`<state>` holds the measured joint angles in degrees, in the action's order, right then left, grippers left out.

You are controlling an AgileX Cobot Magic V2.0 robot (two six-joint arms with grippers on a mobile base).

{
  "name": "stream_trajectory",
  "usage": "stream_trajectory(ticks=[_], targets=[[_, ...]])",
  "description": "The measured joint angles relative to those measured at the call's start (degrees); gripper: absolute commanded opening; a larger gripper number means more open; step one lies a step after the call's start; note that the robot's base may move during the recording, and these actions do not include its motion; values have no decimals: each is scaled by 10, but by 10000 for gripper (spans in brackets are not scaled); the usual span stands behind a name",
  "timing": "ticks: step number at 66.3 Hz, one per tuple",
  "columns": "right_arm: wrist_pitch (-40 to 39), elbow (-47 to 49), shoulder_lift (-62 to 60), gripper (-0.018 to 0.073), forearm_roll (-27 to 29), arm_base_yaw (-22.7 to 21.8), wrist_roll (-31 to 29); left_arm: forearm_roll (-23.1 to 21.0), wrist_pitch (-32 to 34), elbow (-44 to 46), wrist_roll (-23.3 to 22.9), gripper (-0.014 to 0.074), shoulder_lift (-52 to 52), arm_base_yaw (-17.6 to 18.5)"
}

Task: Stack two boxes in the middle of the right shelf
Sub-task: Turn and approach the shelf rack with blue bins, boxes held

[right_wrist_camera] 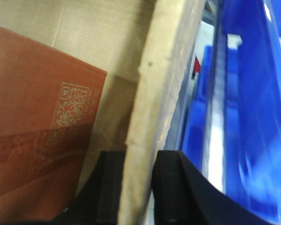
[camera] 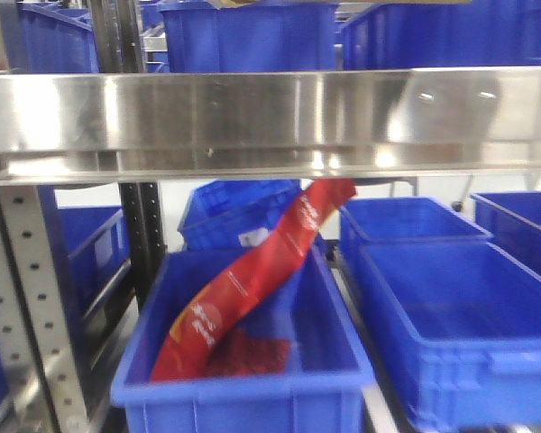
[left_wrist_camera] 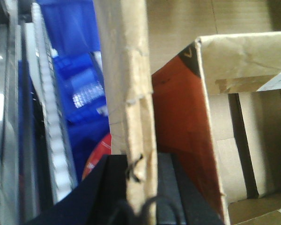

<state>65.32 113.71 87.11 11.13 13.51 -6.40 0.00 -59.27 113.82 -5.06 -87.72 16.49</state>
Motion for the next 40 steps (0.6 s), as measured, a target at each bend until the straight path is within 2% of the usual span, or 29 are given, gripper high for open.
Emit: stream_trajectory(ticks=[40], targets=[[0, 0, 0, -152, 0, 0, 0, 0, 0, 0, 0, -111, 0, 0]])
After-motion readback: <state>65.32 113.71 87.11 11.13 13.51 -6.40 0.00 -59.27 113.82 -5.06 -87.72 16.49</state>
